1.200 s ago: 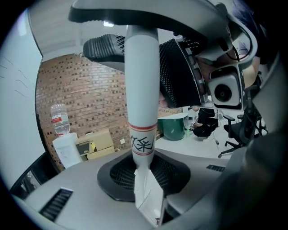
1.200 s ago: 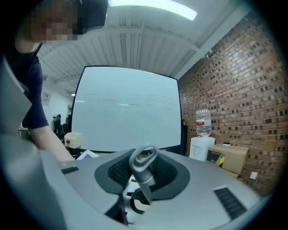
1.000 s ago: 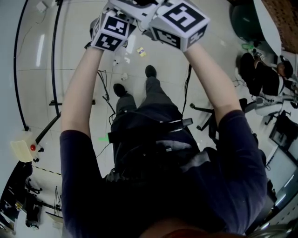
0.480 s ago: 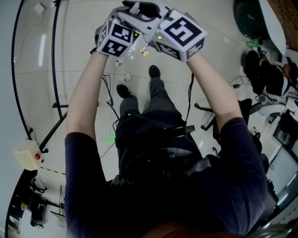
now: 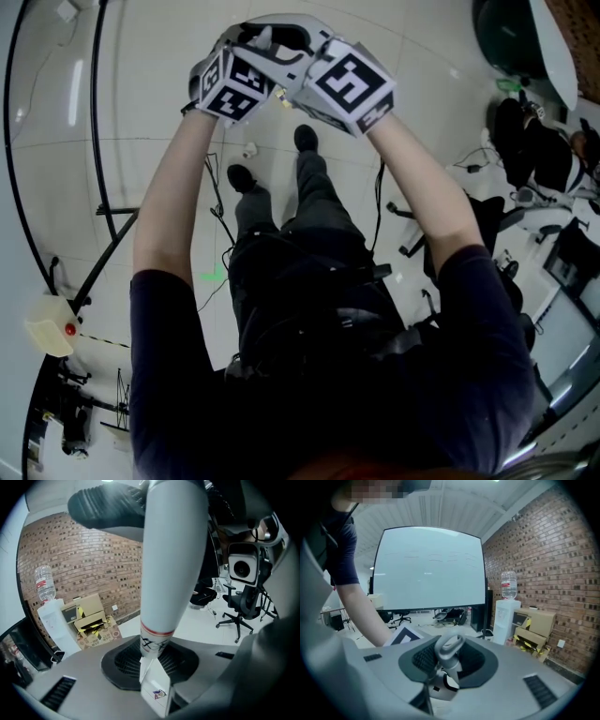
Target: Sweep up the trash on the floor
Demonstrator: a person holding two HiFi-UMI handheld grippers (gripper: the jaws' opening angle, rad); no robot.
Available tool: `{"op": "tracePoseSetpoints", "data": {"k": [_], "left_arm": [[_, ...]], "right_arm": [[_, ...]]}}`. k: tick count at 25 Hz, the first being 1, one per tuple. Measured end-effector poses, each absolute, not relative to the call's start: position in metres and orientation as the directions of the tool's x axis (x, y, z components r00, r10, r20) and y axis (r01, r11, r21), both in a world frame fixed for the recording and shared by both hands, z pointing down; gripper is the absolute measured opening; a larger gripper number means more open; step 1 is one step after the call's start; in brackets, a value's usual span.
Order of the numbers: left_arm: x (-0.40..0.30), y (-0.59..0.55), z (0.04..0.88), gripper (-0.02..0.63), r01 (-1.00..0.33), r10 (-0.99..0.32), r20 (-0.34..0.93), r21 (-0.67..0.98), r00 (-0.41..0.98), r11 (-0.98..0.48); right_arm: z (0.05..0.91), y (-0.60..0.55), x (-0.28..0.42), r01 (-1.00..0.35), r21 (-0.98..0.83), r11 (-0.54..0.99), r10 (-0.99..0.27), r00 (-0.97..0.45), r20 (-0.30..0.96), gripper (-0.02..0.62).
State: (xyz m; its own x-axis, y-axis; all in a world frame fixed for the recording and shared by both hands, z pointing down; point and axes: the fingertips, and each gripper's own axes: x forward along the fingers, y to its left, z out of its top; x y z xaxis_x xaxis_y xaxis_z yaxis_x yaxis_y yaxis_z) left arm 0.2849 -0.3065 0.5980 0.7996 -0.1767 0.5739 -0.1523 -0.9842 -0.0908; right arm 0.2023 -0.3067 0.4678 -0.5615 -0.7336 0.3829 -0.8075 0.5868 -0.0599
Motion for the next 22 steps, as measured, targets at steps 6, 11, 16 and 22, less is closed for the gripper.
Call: {"op": "tracePoseSetpoints", "data": {"k": [6, 11, 16, 22], "left_arm": [[0.275, -0.308, 0.626, 0.086, -0.184, -0.212, 0.590, -0.108, 0.779, -0.977], [0.257, -0.288, 0.643, 0.087, -0.097, -0.165, 0.601, -0.145, 0.782, -0.985], [0.240, -0.255, 0.654, 0.092, -0.092, -0.119, 0.597, -0.076, 0.793, -0.993], [0.220, -0.225, 0.655, 0.097, -0.104, -0.101, 0.574, -0.027, 0.813, -0.994]], "right_arm": [[0.496, -0.302, 0.199, -0.836, -0.069, 0.544, -0.755, -0.524, 0.394, 0.124], [0.514, -0.281, 0.182, -0.851, -0.060, 0.522, -0.759, -0.496, 0.421, 0.124], [0.526, -0.251, 0.165, -0.854, -0.076, 0.514, -0.745, -0.489, 0.454, 0.123], [0.528, -0.223, 0.143, -0.875, -0.115, 0.470, -0.759, -0.468, 0.453, 0.124]]}}
